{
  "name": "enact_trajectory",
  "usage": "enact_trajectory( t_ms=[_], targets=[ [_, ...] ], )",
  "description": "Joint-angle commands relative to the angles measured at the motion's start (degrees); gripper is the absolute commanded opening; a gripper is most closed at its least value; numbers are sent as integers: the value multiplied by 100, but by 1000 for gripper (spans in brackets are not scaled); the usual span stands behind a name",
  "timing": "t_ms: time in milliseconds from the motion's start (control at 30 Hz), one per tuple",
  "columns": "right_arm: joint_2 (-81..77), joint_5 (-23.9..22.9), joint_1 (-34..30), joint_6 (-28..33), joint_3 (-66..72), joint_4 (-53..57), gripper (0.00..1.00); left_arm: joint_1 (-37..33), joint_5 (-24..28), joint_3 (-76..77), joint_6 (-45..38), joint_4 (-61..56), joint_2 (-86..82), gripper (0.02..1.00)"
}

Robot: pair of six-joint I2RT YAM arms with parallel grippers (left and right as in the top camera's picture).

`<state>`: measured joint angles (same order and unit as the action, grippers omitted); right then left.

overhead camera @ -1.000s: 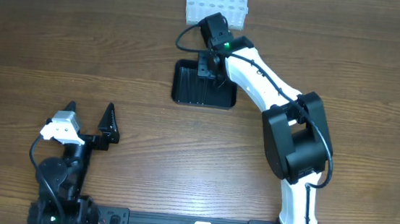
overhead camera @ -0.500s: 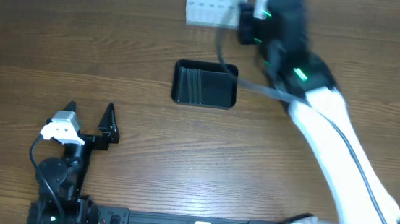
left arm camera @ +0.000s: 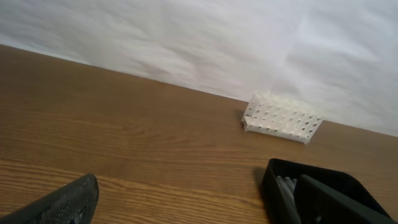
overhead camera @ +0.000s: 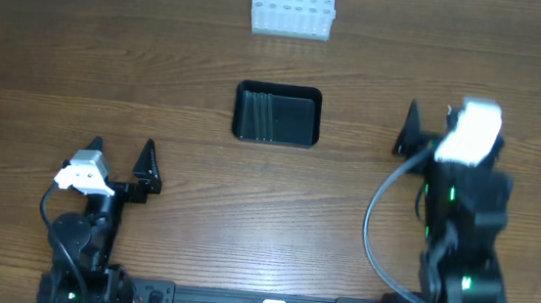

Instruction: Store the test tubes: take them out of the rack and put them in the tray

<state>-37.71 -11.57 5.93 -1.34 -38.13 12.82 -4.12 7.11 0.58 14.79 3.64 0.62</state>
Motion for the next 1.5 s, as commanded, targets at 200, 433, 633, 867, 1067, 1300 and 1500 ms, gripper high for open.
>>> enact_trajectory(
  t_ms=[200, 433, 633, 867, 1067, 1300, 1500],
  targets=[
    [2173, -48, -173, 81, 2323, -994, 993, -28, 79, -24, 63, 7, -24, 1000],
    [2927, -55, -166, 122, 3220, -1226, 991, -28, 76, -24, 63, 7, -24, 1000],
    [3641, -52, -155, 120, 3674, -1217, 993, -28, 76, -24, 63, 7, -24, 1000],
    [3744, -170, -136, 125, 3786, -1005, 991, -28, 76, -24, 63, 7, -24, 1000],
    [3742, -334, -136, 125, 3786, -1202, 993, -28, 79, -24, 63, 7, -24, 998],
    [3742, -330, -136, 122, 3788, -1021, 991, -28, 79, -24, 63, 7, -24, 1000],
    [3742, -330, -136, 122, 3788, -1019, 991, -28, 76, -24, 63, 7, -24, 1000]
  ],
)
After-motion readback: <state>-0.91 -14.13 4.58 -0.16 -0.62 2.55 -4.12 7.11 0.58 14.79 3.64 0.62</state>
